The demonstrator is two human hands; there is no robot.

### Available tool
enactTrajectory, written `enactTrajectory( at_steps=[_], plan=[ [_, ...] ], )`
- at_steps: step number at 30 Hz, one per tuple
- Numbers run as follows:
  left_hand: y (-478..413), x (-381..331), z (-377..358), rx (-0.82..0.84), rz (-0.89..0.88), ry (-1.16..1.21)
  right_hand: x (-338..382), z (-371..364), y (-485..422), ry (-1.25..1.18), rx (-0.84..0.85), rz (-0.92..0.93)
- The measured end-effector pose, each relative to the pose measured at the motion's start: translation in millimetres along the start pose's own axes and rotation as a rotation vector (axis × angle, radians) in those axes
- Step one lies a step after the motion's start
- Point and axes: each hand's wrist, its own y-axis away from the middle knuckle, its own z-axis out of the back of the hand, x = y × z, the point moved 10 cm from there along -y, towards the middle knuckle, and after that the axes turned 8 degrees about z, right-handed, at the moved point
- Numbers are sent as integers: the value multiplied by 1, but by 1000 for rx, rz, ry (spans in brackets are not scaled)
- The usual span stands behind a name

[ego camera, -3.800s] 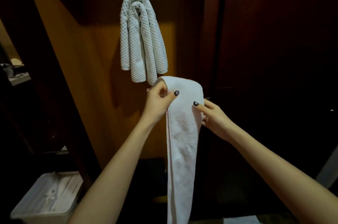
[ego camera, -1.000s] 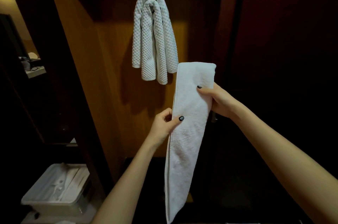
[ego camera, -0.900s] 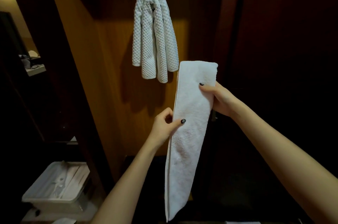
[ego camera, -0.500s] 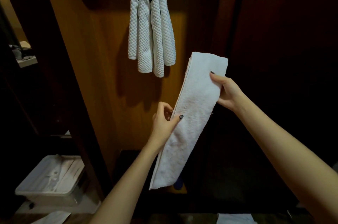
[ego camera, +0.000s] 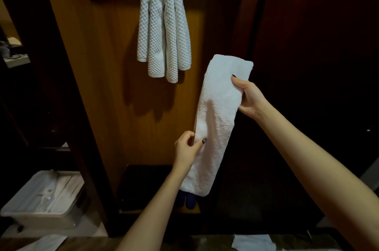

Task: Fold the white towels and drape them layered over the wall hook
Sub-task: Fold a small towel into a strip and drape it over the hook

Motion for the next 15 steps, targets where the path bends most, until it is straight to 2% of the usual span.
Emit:
enactTrajectory(
  at_steps=[4,8,11,15],
  plan=[
    [2,5,-4,133,73,196,7,5,-1,80,-12,4],
    [5,17,-14,302,261,428,12,7,0,124,-6,10],
    [4,14,-23,415,343,361,13,2,1,123,34,-3],
    [1,0,-33,589,320,217,14,-7,6,65,130,-60]
  ],
)
